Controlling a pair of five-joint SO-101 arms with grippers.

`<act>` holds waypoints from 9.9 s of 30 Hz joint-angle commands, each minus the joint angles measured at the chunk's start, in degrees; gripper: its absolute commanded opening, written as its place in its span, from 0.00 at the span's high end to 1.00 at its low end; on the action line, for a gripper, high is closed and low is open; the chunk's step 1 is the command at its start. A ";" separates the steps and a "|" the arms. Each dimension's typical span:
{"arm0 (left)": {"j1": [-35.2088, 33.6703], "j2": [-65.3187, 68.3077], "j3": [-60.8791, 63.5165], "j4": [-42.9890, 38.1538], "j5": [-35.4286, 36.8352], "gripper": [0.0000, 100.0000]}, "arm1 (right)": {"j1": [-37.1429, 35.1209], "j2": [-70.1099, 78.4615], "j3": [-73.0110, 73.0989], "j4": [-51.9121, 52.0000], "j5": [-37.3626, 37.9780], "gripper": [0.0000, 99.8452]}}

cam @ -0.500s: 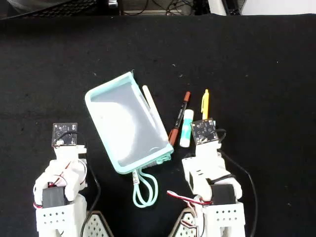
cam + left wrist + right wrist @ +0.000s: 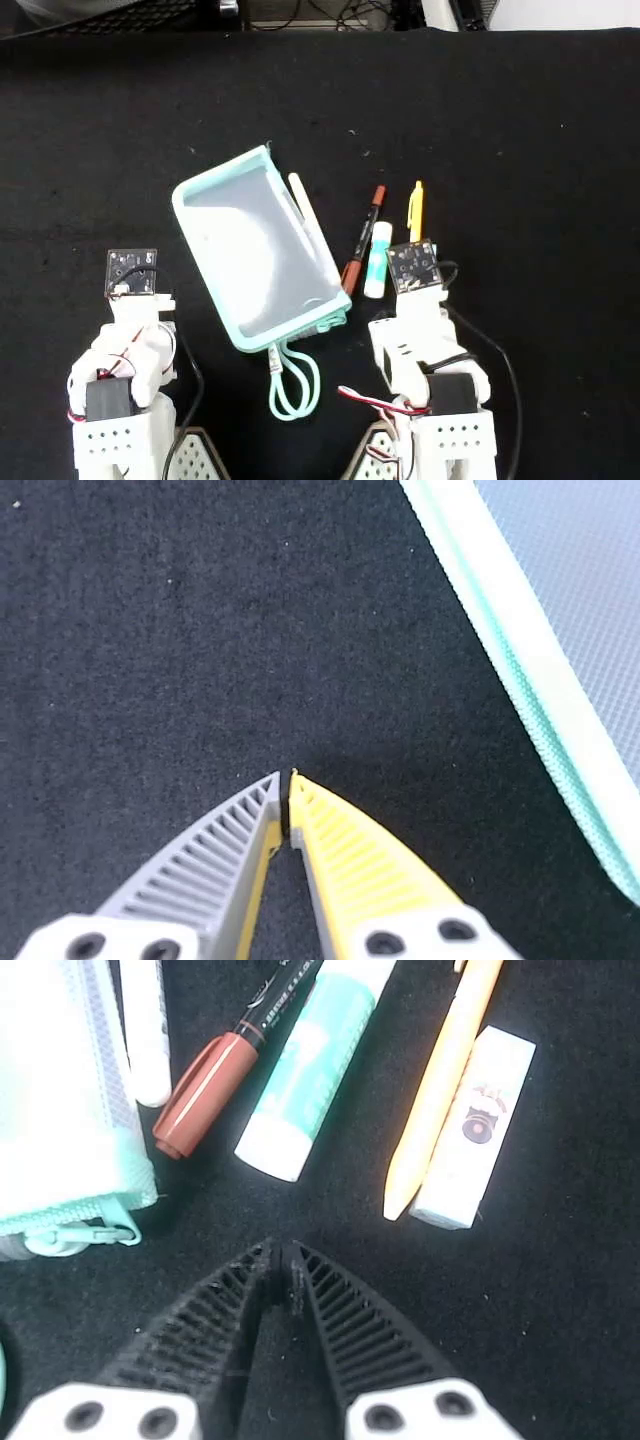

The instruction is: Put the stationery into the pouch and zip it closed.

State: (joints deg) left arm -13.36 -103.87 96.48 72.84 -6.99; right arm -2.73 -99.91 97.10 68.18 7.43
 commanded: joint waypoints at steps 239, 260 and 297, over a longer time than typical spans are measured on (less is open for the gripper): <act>3.91 -0.26 0.84 -16.00 -8.53 0.97 | -45.71 80.31 -33.89 -15.03 7.82 0.98; 3.91 -0.26 0.84 -16.09 -8.62 0.97 | -14.86 52.00 -35.74 2.81 17.14 0.99; 3.82 -0.18 0.84 -16.44 -8.70 0.97 | -15.03 57.89 -37.67 -0.79 8.62 0.76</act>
State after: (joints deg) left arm -9.76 -103.87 96.48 56.84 -15.08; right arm -16.88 -46.29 61.85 70.37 18.07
